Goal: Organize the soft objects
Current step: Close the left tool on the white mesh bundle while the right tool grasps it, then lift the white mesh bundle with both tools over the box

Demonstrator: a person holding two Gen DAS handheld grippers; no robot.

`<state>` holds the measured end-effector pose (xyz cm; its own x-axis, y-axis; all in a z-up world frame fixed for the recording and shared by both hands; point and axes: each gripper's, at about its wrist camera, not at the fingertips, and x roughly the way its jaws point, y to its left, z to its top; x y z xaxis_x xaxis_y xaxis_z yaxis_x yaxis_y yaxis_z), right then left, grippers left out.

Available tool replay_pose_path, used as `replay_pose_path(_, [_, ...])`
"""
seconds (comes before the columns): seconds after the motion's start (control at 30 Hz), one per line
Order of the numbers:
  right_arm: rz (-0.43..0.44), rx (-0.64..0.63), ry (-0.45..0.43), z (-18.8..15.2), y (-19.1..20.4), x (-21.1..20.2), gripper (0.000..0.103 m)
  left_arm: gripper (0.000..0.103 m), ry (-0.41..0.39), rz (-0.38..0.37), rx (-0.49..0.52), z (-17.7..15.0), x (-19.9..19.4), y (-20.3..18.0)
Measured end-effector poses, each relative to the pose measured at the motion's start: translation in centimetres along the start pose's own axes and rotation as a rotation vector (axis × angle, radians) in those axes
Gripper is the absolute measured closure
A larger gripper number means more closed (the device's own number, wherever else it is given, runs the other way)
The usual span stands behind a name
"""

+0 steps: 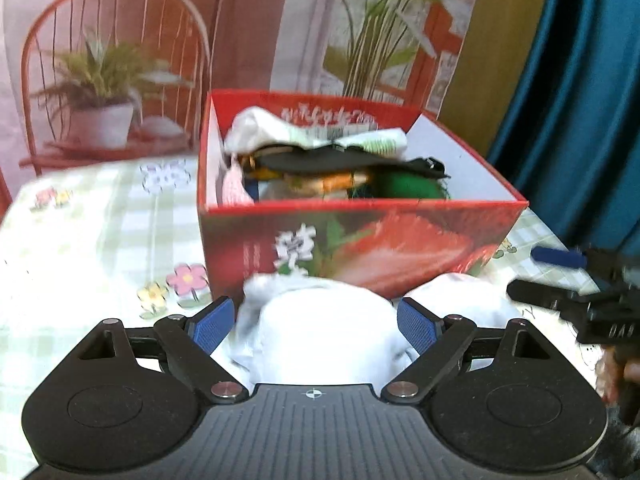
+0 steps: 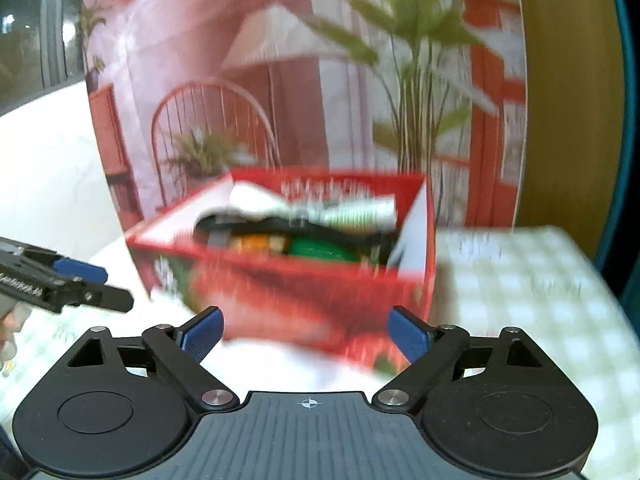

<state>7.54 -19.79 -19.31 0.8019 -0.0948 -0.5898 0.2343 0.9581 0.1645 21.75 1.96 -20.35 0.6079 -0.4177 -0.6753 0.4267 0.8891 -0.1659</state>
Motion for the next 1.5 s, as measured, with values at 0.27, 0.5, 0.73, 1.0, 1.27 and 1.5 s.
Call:
replay_pose_path(0.27, [0.016, 0.047, 0.136, -3.6, 0.1, 3.2, 0.016, 0.024, 0.073, -0.052, -0.066, -2.1, 3.5, 0.4])
replay_pose_path(0.5, [0.032, 0.077, 0.172, -5.1, -0.1, 4.9, 0.022, 0.052, 0.068, -0.065, -0.039, -3.4, 3.9, 0.0])
replay_pose_path(0.73, [0.100, 0.058, 0.184, -4.9, 0.8, 4.6, 0.069, 0.070, 0.047, -0.091, -0.022, -3.5, 2.9, -0.6])
replay_pose_path(1.0, [0.190, 0.010, 0.093, -1.6, 1.1, 0.6, 0.075, 0.070, -0.060, -0.118, -0.030, -2.4, -1.9, -1.0])
replay_pose_path(1.27, [0.252, -0.084, -0.088, 6.0, 1.4, -3.2, 0.075, 0.069, -0.259, -0.109, 0.013, 3.5, -7.5, -2.0])
replay_pose_path(1.5, [0.211, -0.142, -0.140, 11.1, 0.7, -0.6, 0.075, 0.069, -0.249, -0.085, -0.006, 8.1, -4.7, -2.2])
